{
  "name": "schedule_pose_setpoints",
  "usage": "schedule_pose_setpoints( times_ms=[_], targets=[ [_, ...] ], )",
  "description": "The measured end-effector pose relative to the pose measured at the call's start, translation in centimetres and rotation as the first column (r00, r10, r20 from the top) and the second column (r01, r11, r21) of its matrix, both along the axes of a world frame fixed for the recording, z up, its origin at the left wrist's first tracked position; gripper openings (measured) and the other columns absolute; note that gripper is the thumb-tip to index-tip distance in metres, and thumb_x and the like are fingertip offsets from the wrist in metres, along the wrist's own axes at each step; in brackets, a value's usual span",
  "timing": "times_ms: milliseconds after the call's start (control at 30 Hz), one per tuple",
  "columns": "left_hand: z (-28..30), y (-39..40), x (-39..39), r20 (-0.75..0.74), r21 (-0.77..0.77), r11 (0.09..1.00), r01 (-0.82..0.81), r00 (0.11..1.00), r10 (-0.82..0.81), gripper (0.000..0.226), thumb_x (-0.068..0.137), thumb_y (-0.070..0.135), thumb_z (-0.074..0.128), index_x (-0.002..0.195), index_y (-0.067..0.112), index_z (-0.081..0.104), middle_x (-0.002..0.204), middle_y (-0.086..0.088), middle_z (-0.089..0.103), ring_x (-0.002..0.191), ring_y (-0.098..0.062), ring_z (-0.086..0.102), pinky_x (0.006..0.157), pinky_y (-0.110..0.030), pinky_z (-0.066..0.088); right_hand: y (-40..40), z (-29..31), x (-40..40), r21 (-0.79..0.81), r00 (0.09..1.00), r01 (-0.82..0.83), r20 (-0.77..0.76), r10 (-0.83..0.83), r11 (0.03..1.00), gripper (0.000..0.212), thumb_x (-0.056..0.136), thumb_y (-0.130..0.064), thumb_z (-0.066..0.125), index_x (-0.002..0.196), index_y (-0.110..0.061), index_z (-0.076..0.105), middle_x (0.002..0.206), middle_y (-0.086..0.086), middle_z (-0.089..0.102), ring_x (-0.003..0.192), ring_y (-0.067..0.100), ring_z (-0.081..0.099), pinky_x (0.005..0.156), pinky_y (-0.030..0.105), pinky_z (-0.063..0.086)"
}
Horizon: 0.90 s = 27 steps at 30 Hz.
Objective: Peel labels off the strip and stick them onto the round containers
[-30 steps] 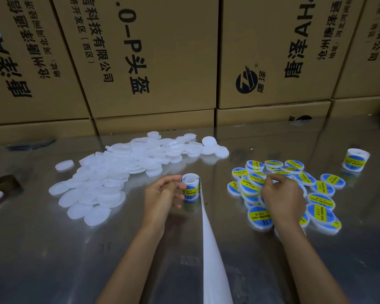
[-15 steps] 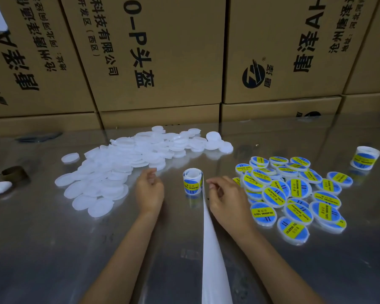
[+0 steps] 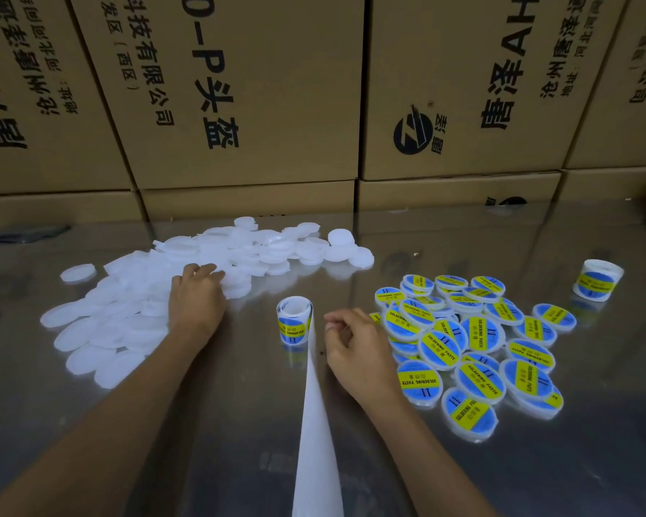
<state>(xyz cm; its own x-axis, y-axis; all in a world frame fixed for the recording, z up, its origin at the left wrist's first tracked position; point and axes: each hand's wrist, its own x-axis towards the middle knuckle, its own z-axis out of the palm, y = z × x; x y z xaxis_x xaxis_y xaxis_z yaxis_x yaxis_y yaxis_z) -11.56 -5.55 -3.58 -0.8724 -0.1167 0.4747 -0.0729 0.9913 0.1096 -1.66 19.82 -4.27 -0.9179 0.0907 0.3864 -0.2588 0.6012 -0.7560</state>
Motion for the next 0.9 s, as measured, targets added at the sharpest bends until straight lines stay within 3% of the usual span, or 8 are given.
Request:
schedule_pose_setpoints(
  times_ms=[233,367,433,533,667,767,833,900],
  targets=[
    [0.0,0.4,2.2,-0.301,0.389,0.905,0.174,0.952,-0.054,0.024,0.093,0.002,0.062,0.115,-0.003,0.071,0.124,-0.019,0.067,0.122,-0.038,0.053,0.105,-0.046,0.040,0.0,-0.2,-0.4,-0.049,1.000,-0.002,0.030,0.003,0.999,0.019,0.091,-0.018,0.057,0.104,-0.018,0.070,0.096,-0.005,0.064,0.087,0.013,0.059,0.082,0.033,0.050],
    [0.9,3.2,5.4,-0.379,0.572,0.776,0.265,0.925,-0.036,0.014,0.098,0.012,0.055,0.107,0.005,0.065,0.109,-0.010,0.066,0.103,-0.027,0.059,0.088,-0.039,0.047,0.2,-0.4,-0.8,-0.066,0.996,-0.019,0.084,0.025,0.998,0.024,0.092,-0.018,0.056,0.113,-0.017,0.068,0.099,-0.003,0.065,0.091,0.012,0.059,0.086,0.031,0.049],
    [1.6,4.8,7.4,-0.339,0.708,0.647,0.283,0.940,-0.040,0.010,0.099,0.016,0.052,0.096,0.011,0.060,0.096,-0.008,0.065,0.088,-0.027,0.061,0.075,-0.040,0.050,0.2,-0.5,-0.9,-0.078,0.995,-0.025,0.099,0.033,0.997,0.025,0.093,-0.018,0.056,0.116,-0.017,0.067,0.098,-0.004,0.065,0.090,0.011,0.059,0.085,0.028,0.048],
    [2.3,7.0,9.9,-0.279,0.835,0.447,0.320,0.947,-0.157,0.018,0.100,0.012,0.047,0.089,0.020,0.058,0.085,0.007,0.068,0.073,-0.015,0.068,0.055,-0.024,0.051,0.1,-0.5,-1.0,-0.117,0.990,-0.029,0.134,0.044,0.993,0.029,0.094,-0.019,0.055,0.122,-0.019,0.064,0.097,-0.008,0.067,0.093,0.009,0.061,0.088,0.027,0.048],
    [2.6,9.3,11.5,-0.207,0.902,0.322,0.289,0.942,-0.264,0.030,0.099,0.007,0.046,0.075,0.021,0.056,0.068,0.013,0.061,0.057,-0.002,0.062,0.048,-0.016,0.044,-0.1,-0.7,-1.2,-0.144,0.978,-0.110,0.162,0.133,0.983,0.040,0.098,-0.015,0.047,0.137,-0.022,0.054,0.132,-0.005,0.062,0.121,0.011,0.057,0.105,0.034,0.044],
    [2.5,10.2,11.6,-0.147,0.969,0.175,0.173,0.977,-0.155,0.029,0.096,0.007,0.049,0.072,0.018,0.063,0.069,0.007,0.061,0.058,0.000,0.059,0.051,-0.014,0.047,-0.7,-0.4,-1.5,-0.254,0.956,-0.182,0.179,0.231,0.950,0.048,0.100,-0.007,0.041,0.145,-0.022,0.044,0.146,-0.008,0.050,0.134,0.007,0.046,0.115,0.030,0.034],
    [2.3,10.8,11.7,-0.100,0.994,0.027,0.104,0.988,-0.121,0.023,0.095,0.006,0.050,0.079,0.013,0.065,0.080,-0.004,0.065,0.072,-0.016,0.064,0.062,-0.027,0.055,-1.1,-0.4,-1.7,-0.305,0.947,-0.202,0.182,0.265,0.931,0.049,0.100,-0.004,0.039,0.146,-0.021,0.042,0.146,-0.007,0.050,0.134,0.005,0.045,0.115,0.028,0.033],
    [2.0,11.3,11.8,-0.090,0.996,-0.034,0.087,0.988,-0.124,0.020,0.094,0.006,0.049,0.082,0.007,0.065,0.087,-0.012,0.065,0.077,-0.024,0.064,0.074,-0.038,0.058,-1.3,-0.7,-1.9,-0.295,0.952,-0.196,0.172,0.254,0.935,0.048,0.099,-0.003,0.039,0.143,-0.021,0.046,0.139,-0.007,0.057,0.128,0.005,0.051,0.112,0.030,0.037]
  ],
)
